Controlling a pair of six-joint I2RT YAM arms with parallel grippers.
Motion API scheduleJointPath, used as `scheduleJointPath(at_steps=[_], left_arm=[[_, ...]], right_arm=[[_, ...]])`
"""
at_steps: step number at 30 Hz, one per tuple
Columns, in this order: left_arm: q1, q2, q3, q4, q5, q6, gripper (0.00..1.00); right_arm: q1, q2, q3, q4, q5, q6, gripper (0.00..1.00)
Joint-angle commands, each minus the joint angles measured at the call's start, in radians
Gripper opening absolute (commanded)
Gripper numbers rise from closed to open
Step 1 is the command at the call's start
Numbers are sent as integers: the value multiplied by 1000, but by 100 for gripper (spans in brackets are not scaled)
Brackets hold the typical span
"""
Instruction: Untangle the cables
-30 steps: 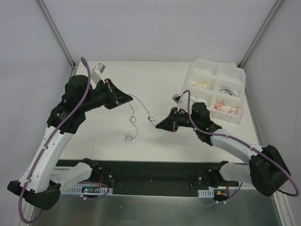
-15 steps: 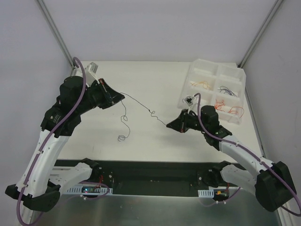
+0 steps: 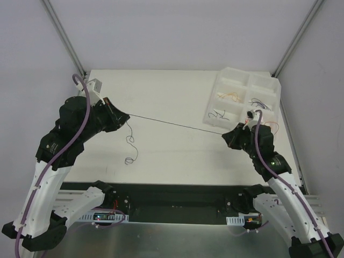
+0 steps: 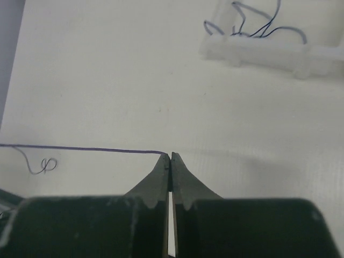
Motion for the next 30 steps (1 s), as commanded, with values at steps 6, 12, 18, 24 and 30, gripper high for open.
scheduleJointPath(at_steps=[6, 12, 18, 24, 30], left_arm=[[12, 2, 65, -44, -166, 3, 0], [1, 216, 39, 161, 360, -124, 0], [-160, 327, 50, 370, 519, -109, 0], [-154, 148, -296, 363, 217, -100, 0], [-83, 195, -525, 393, 219, -138, 0]], right_arm=[[-52, -40, 157, -318, 256, -274, 0], [-47, -37, 138, -253, -81, -316, 0], [-47, -43, 140, -256, -121, -316, 0], [-32, 29, 137, -227, -289, -336, 0], [82, 227, 143, -134, -288, -275, 0]])
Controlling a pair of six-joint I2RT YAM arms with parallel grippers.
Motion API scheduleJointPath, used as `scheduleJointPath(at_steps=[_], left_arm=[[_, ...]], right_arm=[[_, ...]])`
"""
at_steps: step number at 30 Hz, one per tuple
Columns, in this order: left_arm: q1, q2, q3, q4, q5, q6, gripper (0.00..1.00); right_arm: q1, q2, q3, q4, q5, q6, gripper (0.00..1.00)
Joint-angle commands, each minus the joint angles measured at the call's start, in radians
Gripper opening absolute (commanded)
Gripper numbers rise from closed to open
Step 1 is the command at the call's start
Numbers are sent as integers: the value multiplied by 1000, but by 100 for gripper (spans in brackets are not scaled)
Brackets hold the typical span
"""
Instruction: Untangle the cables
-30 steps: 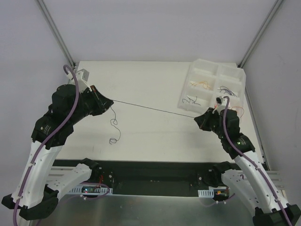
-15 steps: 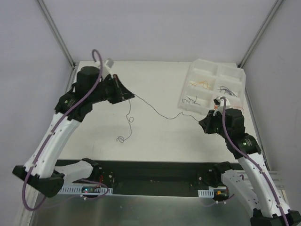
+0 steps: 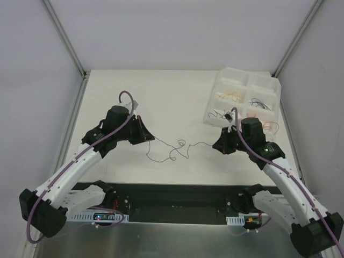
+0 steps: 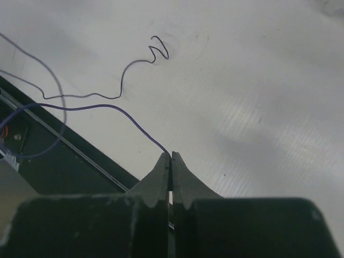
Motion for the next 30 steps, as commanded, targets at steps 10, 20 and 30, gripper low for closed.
scheduleJointPath(at_steps=[10, 20, 30], left_arm=[[96, 419, 1, 57, 57, 57, 0], [113, 504, 11, 57, 155, 88, 47], [139, 135, -82, -55, -7, 135, 79]], right_arm=[[171, 665, 338, 23, -79, 46, 0], [254, 937, 533, -20, -182, 133, 14], [253, 963, 619, -144, -61, -8, 59]])
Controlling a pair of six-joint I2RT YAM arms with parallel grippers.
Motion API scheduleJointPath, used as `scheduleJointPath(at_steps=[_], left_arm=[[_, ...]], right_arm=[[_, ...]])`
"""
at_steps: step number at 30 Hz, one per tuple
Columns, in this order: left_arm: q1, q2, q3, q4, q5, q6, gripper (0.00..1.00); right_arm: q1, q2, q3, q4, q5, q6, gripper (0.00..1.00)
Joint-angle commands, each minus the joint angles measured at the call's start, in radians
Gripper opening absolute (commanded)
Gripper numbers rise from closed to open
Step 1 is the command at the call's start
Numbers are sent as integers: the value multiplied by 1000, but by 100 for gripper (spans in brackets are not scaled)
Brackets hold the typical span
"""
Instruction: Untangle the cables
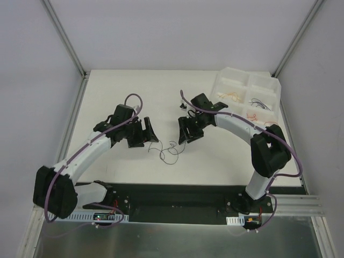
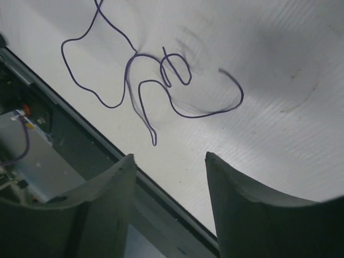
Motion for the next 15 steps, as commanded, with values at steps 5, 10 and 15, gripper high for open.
scheduleJointPath(at_steps=[5, 10, 15], left_arm=[[34, -337, -19, -149, -96, 31, 85], [34, -466, -75, -158, -59, -49, 85], [34, -523, -109, -160, 1, -73, 86]], right_arm=[[2, -33, 109, -86, 143, -151, 79], [73, -100, -25, 118, 31, -226, 99], [196, -95, -19, 180, 238, -220, 96]])
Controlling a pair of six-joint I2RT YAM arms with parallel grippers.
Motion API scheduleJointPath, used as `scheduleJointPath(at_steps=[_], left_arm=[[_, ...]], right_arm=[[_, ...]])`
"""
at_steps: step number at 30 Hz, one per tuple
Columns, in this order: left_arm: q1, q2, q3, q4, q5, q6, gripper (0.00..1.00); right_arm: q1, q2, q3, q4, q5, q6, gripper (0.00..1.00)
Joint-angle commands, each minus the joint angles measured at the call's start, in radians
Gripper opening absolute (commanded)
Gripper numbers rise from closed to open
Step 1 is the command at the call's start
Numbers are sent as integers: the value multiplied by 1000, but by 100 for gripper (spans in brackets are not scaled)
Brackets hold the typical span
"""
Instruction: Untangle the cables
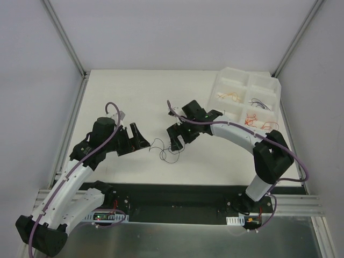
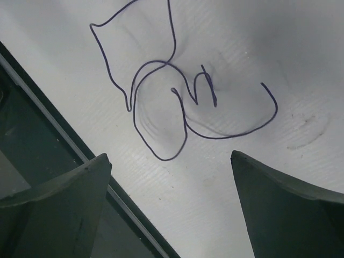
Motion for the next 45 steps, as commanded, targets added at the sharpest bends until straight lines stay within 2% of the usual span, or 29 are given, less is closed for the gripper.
scheduleJointPath(at_steps=[1, 4, 7, 10, 15, 21, 23, 27, 32, 36, 38, 40, 45], left_arm=[[6, -44, -25, -18, 50, -45, 86], [6, -70, -25, -20, 44, -44, 87], [6, -79, -10, -23, 40, -39, 90], [6, -87, -6, -27, 32, -41, 91], [6, -93, 0, -29, 35, -42, 92], [6, -93, 20, -35, 52, -41, 93], [6, -84, 30, -38, 55, -33, 92], [6, -67, 46, -40, 56, -25, 93], [6, -58, 47, -40, 55, -25, 93], [6, -61, 40, -40, 59, -25, 93], [6, -56, 41, -40, 64, -22, 93], [6, -41, 47, -40, 69, -13, 93], [6, 14, 101, -40, 72, 7, 92]], right_arm=[[113, -2, 51, 73, 198, 6, 96], [207, 32, 55, 94, 359, 90, 96], [304, 52, 47, 96, 603, 71, 96], [312, 98, 74, 72, 684, 74, 96], [252, 151, 110, 105, 618, 28, 96], [192, 199, 134, 151, 379, -38, 99], [187, 211, 139, 165, 347, -41, 97], [186, 239, 159, 167, 302, -28, 84], [187, 269, 176, 158, 319, 0, 65], [186, 265, 173, 141, 362, 9, 33], [184, 251, 173, 130, 360, 24, 21], [183, 228, 168, 122, 355, 40, 1], [125, 51, 144, 79, 375, 109, 1]])
